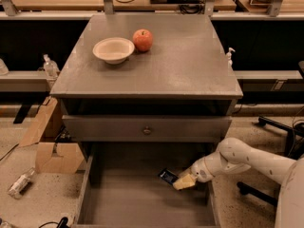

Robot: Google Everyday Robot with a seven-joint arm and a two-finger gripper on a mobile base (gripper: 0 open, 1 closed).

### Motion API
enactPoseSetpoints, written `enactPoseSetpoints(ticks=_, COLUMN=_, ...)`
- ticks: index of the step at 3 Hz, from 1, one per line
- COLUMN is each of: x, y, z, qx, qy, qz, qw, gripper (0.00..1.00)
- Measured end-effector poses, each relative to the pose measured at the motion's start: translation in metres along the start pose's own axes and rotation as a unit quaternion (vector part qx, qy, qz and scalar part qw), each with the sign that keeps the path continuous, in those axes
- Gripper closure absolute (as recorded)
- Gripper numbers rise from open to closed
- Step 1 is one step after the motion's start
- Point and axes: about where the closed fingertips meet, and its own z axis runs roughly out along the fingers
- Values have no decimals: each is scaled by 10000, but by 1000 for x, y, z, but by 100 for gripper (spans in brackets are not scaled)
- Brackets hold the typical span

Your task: Place rxbar blueberry into middle drawer

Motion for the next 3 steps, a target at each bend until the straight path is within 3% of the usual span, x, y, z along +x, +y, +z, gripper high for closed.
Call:
enactPoseSetpoints(ticks=1, x=0, y=1, z=3, qx=-28, qy=9, qz=-2, qw=10000, gripper=20)
enactPoseSetpoints(ticks=2, x=0, y=2, z=5, qx=-48, qy=16, qz=-3, qw=10000, gripper=0)
enactPoseSetpoints(ticks=3, x=0, y=2, z=5, qx=-50, qy=17, qz=-3, qw=10000, gripper=0)
